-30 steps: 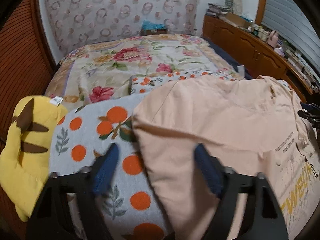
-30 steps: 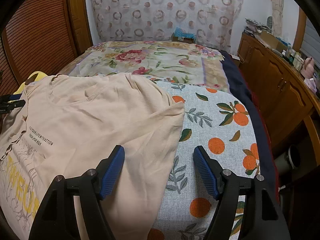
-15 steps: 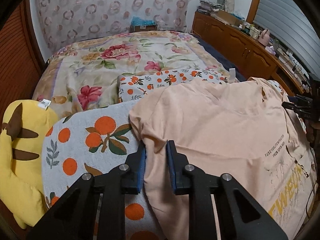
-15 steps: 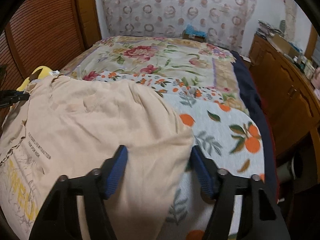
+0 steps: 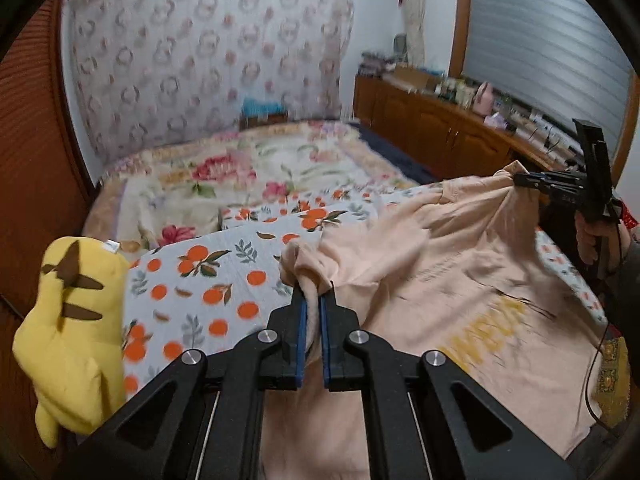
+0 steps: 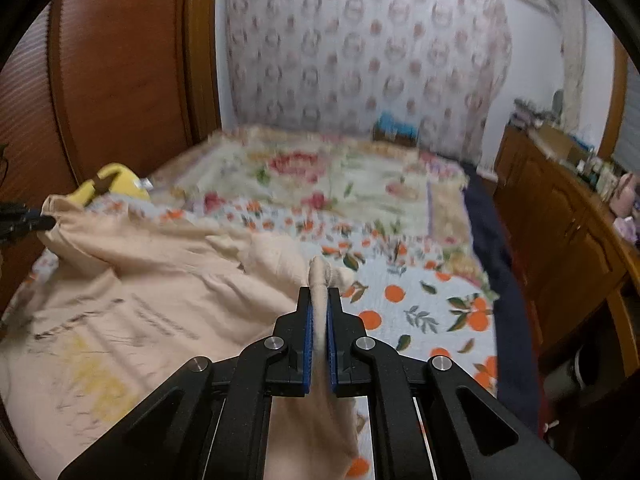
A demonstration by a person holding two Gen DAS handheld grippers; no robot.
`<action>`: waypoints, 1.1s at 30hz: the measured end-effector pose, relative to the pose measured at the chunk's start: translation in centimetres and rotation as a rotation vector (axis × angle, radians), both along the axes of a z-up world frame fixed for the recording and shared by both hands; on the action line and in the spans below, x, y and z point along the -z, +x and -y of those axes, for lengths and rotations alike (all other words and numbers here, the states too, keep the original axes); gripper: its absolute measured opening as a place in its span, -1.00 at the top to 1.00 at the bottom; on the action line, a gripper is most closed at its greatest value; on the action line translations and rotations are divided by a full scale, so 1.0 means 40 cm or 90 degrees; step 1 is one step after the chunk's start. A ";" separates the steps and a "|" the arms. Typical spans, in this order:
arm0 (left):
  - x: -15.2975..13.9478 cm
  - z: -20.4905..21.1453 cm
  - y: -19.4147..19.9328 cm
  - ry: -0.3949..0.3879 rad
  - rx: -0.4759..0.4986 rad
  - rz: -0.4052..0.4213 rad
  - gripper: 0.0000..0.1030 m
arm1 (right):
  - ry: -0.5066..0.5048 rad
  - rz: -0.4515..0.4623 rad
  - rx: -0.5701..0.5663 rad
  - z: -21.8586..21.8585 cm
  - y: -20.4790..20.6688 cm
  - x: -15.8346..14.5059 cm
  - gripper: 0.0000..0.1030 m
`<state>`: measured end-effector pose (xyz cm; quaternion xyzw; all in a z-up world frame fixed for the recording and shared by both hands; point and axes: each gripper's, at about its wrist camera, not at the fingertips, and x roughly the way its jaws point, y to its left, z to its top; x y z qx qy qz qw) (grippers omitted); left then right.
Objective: Fold small clothes
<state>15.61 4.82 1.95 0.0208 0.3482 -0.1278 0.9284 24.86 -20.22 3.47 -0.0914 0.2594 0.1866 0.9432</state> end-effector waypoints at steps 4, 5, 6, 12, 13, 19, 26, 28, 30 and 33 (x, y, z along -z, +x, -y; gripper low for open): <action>-0.020 -0.031 -0.147 -0.009 -0.017 0.031 0.87 | 0.034 0.037 -0.006 0.057 -0.156 -0.018 0.89; -0.019 -0.044 -0.195 -0.013 -0.022 0.035 0.87 | 0.047 0.044 -0.011 0.077 -0.204 -0.017 0.89; -0.017 -0.051 -0.220 -0.014 -0.028 0.038 0.87 | 0.053 0.050 -0.013 0.094 -0.243 -0.013 0.89; 0.041 -0.078 -0.395 -0.027 -0.053 0.019 0.87 | 0.071 0.030 -0.027 0.200 -0.459 0.064 0.89; 0.052 -0.077 -0.418 -0.031 -0.055 0.016 0.87 | 0.068 0.020 -0.028 0.217 -0.487 0.080 0.89; 0.088 -0.066 -0.505 -0.041 -0.067 -0.012 0.87 | 0.020 -0.041 -0.018 0.281 -0.607 0.131 0.89; 0.140 -0.055 -0.507 0.000 -0.082 -0.046 0.72 | -0.029 -0.101 -0.010 0.295 -0.647 0.190 0.88; 0.148 -0.060 -0.503 0.002 -0.089 -0.050 0.65 | -0.035 -0.119 -0.010 0.297 -0.642 0.210 0.88; 0.149 -0.063 -0.505 0.002 -0.091 -0.044 0.48 | -0.035 -0.131 -0.011 0.294 -0.632 0.220 0.88; 0.147 -0.068 -0.506 -0.001 -0.090 -0.038 0.09 | -0.029 -0.134 -0.008 0.284 -0.618 0.214 0.84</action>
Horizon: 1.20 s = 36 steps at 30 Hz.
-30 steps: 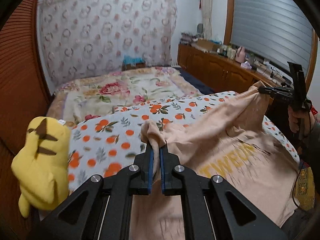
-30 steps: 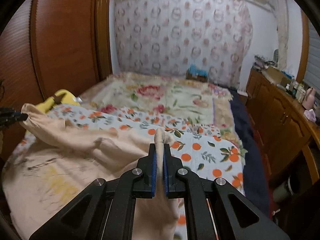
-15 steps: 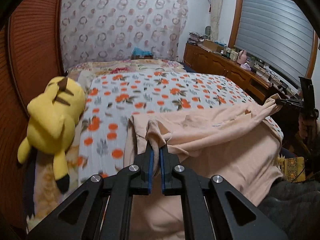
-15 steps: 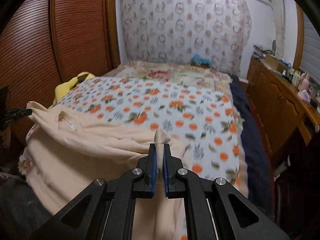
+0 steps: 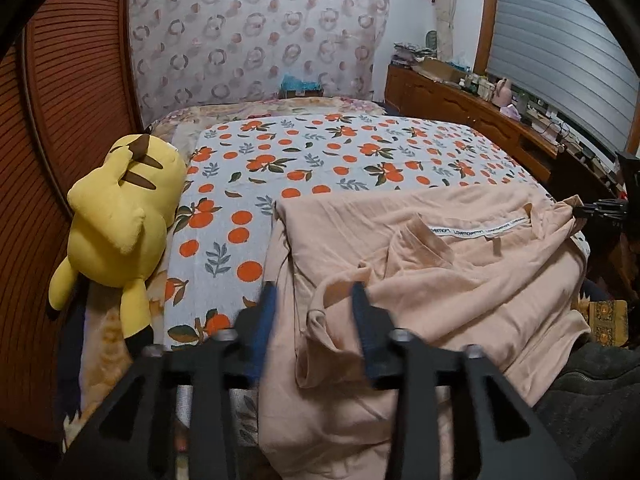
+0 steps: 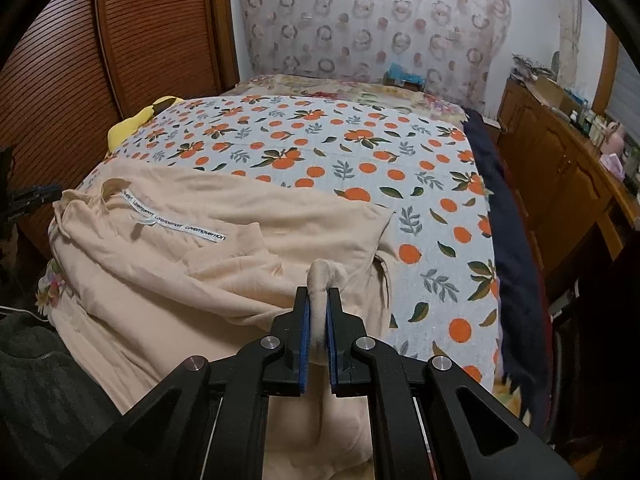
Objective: Fold small clothes
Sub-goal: 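Fold the hem toward the collar and open the left tool, then lower both tools onto the folded shirt edge and close them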
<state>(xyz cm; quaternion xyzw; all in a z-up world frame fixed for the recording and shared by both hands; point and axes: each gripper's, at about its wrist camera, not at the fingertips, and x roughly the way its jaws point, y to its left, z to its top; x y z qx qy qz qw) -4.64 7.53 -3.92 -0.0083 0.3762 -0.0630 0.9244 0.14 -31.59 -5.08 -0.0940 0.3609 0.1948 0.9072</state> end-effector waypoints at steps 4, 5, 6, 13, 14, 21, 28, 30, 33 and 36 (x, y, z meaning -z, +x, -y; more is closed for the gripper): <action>-0.005 -0.002 0.012 0.004 0.001 0.005 -0.49 | -0.007 0.006 0.003 -0.046 0.018 -0.027 0.56; -0.008 -0.002 0.017 0.005 0.000 0.008 -0.54 | -0.003 0.011 0.006 -0.058 0.028 -0.028 0.33; -0.009 -0.003 0.023 0.005 0.000 0.009 -0.54 | 0.001 0.016 0.011 -0.059 0.036 -0.029 0.21; -0.009 -0.017 0.075 0.006 -0.032 0.008 -0.54 | 0.019 0.040 0.033 -0.044 0.071 -0.041 -0.19; -0.010 -0.017 0.084 0.008 -0.033 0.009 -0.54 | 0.022 0.036 0.035 -0.045 0.084 -0.035 -0.22; -0.005 -0.019 0.150 0.021 -0.036 -0.002 -0.54 | 0.031 0.008 0.045 -0.040 0.182 0.045 -0.25; 0.022 -0.041 0.221 0.014 -0.053 -0.035 -0.54 | 0.049 -0.042 0.067 -0.017 0.267 0.120 -0.25; 0.032 -0.043 0.234 0.015 -0.057 -0.043 -0.54 | 0.056 -0.047 0.067 -0.018 0.280 0.128 -0.25; 0.042 -0.043 0.250 0.014 -0.056 -0.051 -0.54 | 0.055 -0.049 0.061 -0.027 0.285 0.135 -0.25; 0.047 -0.041 0.264 0.017 -0.048 -0.057 -0.54 | 0.051 -0.049 0.054 -0.036 0.290 0.141 -0.25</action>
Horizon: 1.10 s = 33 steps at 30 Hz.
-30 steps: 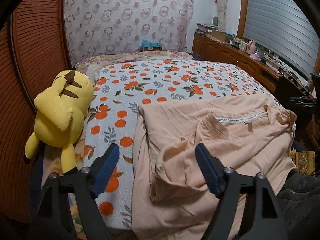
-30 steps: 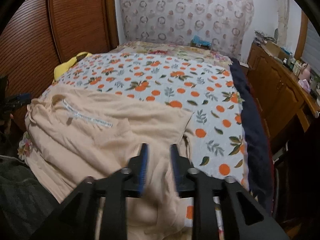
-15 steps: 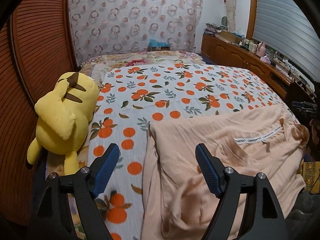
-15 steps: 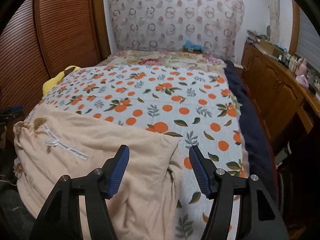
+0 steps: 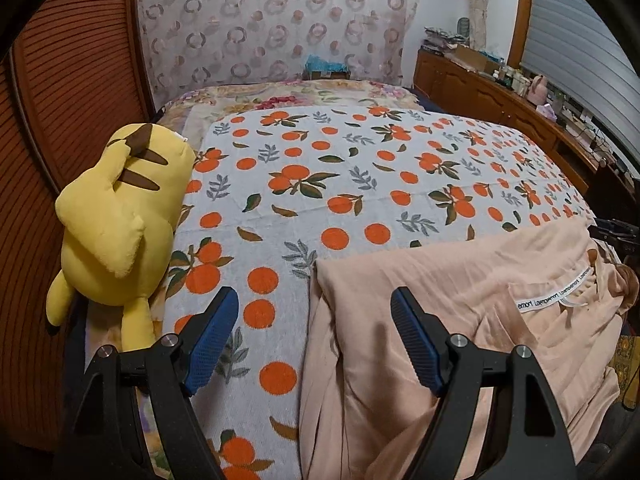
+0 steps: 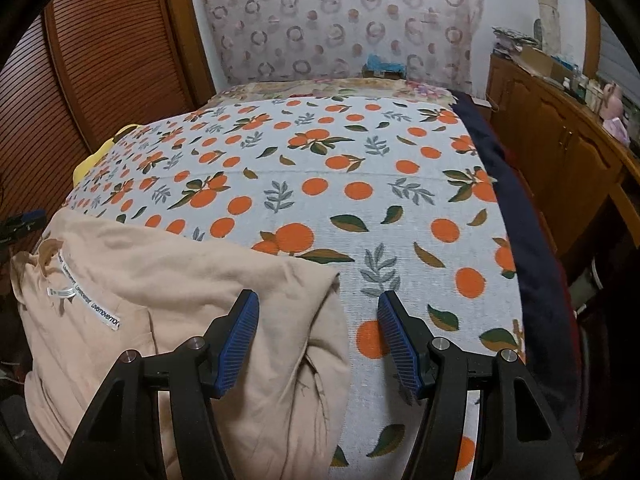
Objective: Fold small clothes
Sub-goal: 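Lower both tools onto the folded shirt edge and close them, then lift the pink shirt high with both tools, holding it spread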
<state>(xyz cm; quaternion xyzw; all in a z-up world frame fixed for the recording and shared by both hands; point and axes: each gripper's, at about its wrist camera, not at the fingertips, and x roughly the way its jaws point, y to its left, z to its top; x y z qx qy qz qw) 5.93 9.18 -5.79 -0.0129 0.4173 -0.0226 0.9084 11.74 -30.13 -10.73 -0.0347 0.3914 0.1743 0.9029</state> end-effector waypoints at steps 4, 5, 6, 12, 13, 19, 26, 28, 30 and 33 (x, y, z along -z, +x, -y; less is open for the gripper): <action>-0.004 0.012 0.017 0.015 0.013 0.003 -0.54 | -0.011 0.004 0.000 -0.010 0.007 0.007 -0.25; -0.007 0.015 0.018 0.018 0.016 0.009 -0.54 | -0.012 0.004 0.001 -0.011 0.010 0.009 -0.25; -0.009 0.016 0.020 0.015 0.019 0.013 -0.54 | -0.013 0.005 0.003 -0.013 0.012 0.009 -0.25; 0.006 0.016 0.038 -0.005 0.030 -0.006 -0.27 | -0.040 0.008 -0.004 -0.032 0.019 0.014 -0.25; 0.011 0.016 0.039 -0.008 0.032 -0.011 -0.24 | -0.041 0.009 -0.005 -0.033 0.019 0.015 -0.25; 0.040 0.016 0.038 -0.018 0.038 -0.039 -0.23 | -0.039 0.012 -0.016 -0.035 0.015 0.020 -0.02; 0.049 0.037 0.036 -0.027 0.063 -0.050 0.22 | -0.026 0.009 -0.048 -0.053 0.004 0.024 0.64; 0.045 0.044 0.042 -0.036 0.080 -0.059 0.48 | -0.022 0.009 -0.048 -0.057 0.002 0.025 0.73; 0.038 0.047 0.046 -0.046 0.093 -0.068 0.78 | -0.026 0.010 -0.049 -0.065 -0.004 0.024 0.76; -0.007 0.056 0.023 -0.048 0.097 -0.028 0.81 | -0.011 0.035 -0.045 -0.062 -0.022 0.003 0.78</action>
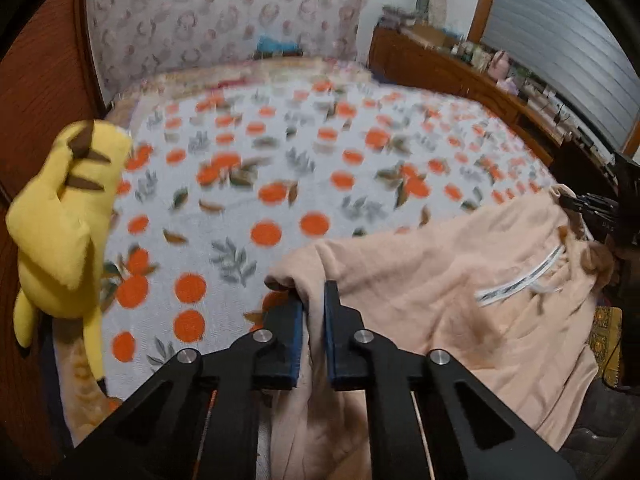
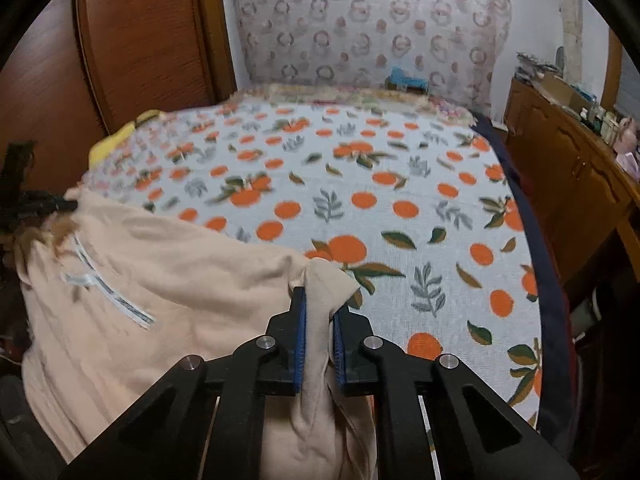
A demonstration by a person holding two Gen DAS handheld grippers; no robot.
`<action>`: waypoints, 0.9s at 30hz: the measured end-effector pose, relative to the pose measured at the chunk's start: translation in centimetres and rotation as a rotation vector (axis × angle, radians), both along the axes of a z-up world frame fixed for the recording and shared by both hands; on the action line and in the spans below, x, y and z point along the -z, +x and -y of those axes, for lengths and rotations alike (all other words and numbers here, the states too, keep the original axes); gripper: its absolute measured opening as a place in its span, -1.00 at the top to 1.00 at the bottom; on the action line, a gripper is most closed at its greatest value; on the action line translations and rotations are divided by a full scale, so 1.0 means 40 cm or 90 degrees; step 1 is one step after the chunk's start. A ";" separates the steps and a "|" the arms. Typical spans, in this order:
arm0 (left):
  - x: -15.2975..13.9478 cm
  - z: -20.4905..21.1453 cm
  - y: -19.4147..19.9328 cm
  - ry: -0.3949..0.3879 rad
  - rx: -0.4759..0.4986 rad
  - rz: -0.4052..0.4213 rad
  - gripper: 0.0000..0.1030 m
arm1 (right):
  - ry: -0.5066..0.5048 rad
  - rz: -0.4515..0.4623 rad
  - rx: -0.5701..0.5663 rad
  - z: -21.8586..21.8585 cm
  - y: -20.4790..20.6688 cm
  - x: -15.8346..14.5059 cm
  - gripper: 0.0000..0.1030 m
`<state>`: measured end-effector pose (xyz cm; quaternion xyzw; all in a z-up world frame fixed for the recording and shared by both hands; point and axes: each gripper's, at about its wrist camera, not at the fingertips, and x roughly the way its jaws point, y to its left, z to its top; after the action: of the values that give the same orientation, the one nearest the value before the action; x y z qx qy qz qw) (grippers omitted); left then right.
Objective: Fold small clothes
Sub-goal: 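Lift the pink shirt high with both tools, holding it spread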
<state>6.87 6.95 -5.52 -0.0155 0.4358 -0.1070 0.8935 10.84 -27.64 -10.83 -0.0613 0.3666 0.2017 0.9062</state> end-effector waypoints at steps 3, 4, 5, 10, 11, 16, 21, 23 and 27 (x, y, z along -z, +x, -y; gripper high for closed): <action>-0.089 0.008 -0.052 -0.025 -0.002 0.068 0.82 | 0.039 0.044 0.009 0.024 -0.039 -0.055 0.79; -0.121 0.014 -0.072 -0.028 0.001 0.091 0.82 | 0.051 0.061 0.011 0.034 -0.057 -0.080 0.79; -0.161 0.022 -0.095 -0.032 0.008 0.118 0.82 | 0.061 0.080 0.012 0.044 -0.076 -0.110 0.80; -0.329 0.027 -0.173 -0.047 0.020 0.226 0.82 | 0.075 0.182 0.010 0.081 -0.165 -0.272 0.80; -0.368 0.024 -0.181 -0.052 0.019 0.249 0.82 | 0.078 0.204 0.008 0.089 -0.183 -0.309 0.80; -0.526 0.005 -0.217 -0.045 0.001 0.347 0.82 | 0.071 0.298 -0.003 0.113 -0.256 -0.474 0.80; -0.646 -0.008 -0.251 -0.037 -0.012 0.426 0.82 | 0.025 0.394 0.018 0.126 -0.316 -0.621 0.80; -0.691 -0.014 -0.251 -0.034 -0.016 0.454 0.82 | 0.007 0.419 0.018 0.123 -0.322 -0.670 0.80; -0.760 -0.033 -0.227 -0.035 -0.027 0.492 0.82 | 0.003 0.461 0.014 0.115 -0.323 -0.754 0.81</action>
<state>-2.22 8.27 24.88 -0.0067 0.0636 -0.0978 0.9931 -2.07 -32.25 19.33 -0.1225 0.0222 0.1583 0.9795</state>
